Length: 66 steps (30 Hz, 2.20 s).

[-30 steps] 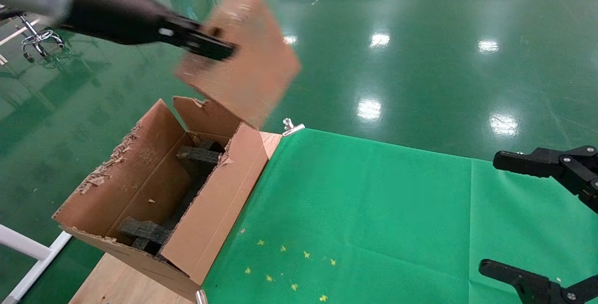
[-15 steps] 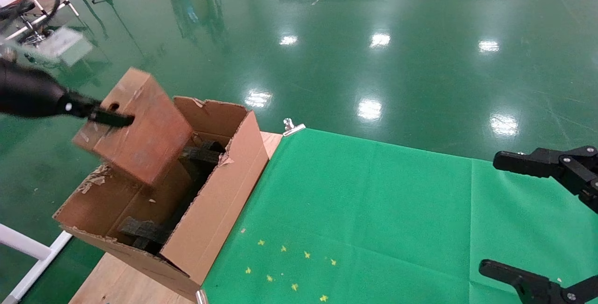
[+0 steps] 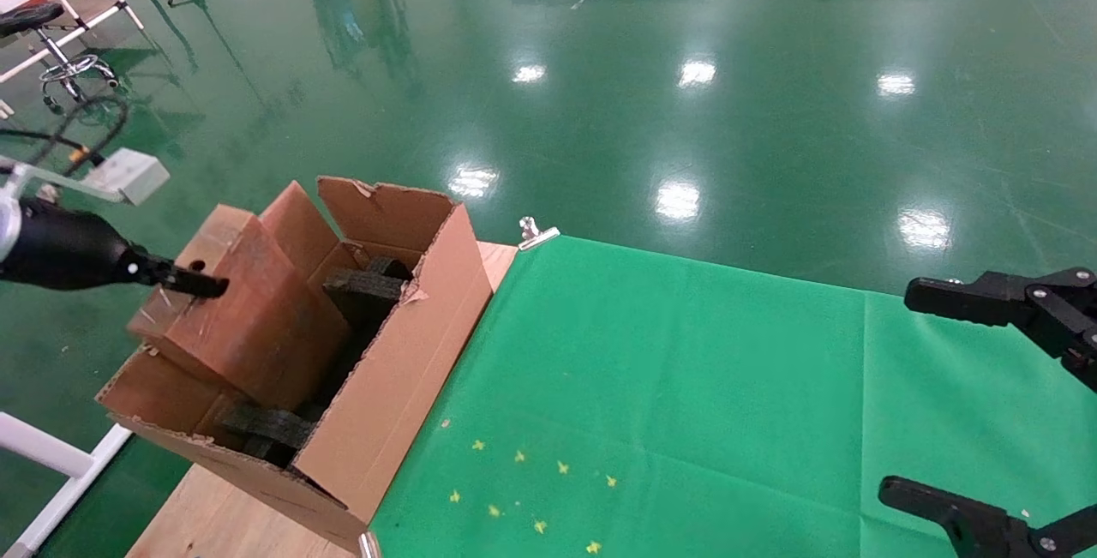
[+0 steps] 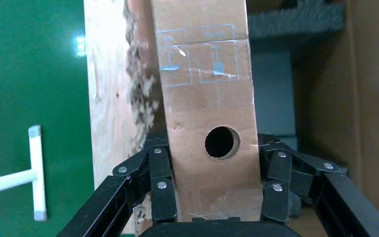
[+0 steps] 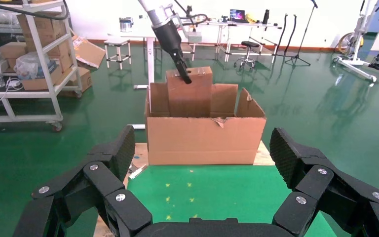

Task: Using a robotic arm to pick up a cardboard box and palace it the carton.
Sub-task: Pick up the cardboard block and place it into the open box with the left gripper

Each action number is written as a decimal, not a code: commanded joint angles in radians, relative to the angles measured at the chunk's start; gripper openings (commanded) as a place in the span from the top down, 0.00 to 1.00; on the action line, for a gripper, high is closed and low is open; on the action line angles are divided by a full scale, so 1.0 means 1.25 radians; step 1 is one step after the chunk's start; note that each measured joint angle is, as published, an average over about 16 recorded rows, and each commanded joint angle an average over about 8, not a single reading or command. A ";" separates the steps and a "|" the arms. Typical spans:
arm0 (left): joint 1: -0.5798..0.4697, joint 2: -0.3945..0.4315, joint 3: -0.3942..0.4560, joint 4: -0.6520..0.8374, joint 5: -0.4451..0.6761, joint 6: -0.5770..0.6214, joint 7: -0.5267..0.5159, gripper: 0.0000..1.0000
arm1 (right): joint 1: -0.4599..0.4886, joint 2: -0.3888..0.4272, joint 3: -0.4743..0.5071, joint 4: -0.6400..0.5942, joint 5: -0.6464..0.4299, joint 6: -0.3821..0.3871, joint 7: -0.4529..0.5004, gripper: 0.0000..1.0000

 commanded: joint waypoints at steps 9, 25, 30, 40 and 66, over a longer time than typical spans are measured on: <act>0.027 0.063 0.011 0.156 0.014 -0.080 0.098 1.00 | 0.000 0.000 0.000 0.000 0.000 0.000 0.000 0.00; 0.078 0.166 0.029 0.303 0.039 -0.160 0.114 1.00 | 0.000 0.000 0.000 0.000 0.000 0.000 0.000 0.00; 0.088 0.179 0.031 0.323 0.040 -0.178 0.113 0.44 | 0.000 0.000 0.000 0.000 0.000 0.000 0.000 0.00; 0.093 0.184 0.034 0.332 0.044 -0.185 0.112 0.00 | 0.000 0.000 0.000 0.000 0.001 0.000 0.000 0.00; 0.048 0.165 0.018 0.286 0.027 -0.142 0.146 0.00 | 0.000 0.000 -0.001 0.000 0.001 0.001 0.000 0.00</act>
